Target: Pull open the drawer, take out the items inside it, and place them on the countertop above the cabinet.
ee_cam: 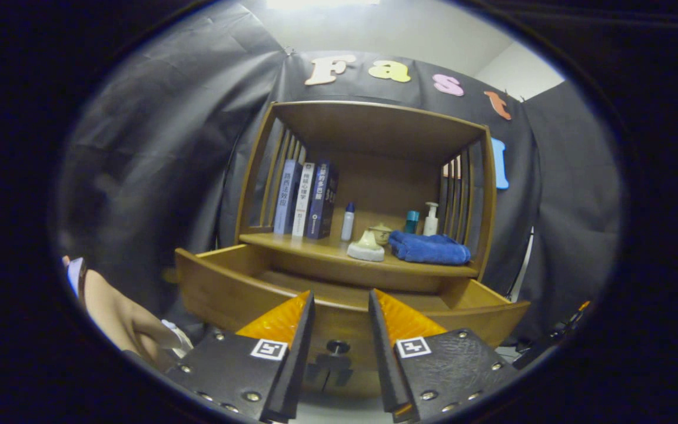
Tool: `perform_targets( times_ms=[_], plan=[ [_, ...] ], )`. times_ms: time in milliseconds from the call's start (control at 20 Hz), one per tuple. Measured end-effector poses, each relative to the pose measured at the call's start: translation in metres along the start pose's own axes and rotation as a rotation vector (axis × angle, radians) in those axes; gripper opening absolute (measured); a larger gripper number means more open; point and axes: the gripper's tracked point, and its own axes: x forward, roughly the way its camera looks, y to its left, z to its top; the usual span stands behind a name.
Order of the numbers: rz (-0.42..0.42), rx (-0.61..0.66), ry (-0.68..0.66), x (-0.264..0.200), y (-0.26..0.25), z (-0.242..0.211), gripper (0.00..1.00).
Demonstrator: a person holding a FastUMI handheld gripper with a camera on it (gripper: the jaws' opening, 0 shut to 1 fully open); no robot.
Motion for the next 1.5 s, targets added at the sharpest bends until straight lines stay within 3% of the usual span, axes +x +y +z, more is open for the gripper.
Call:
perform_targets(
  times_ms=[100,600,1050,1500],
  plan=[
    [0.022,0.011,0.022,0.001,0.007,-0.005,0.55],
    [-0.029,0.050,0.072,0.008,-0.013,-0.017,0.59],
    [-0.110,0.076,0.118,0.015,-0.037,-0.030,1.00],
    [-0.127,0.069,0.116,0.027,-0.034,-0.030,1.00]
  ],
)
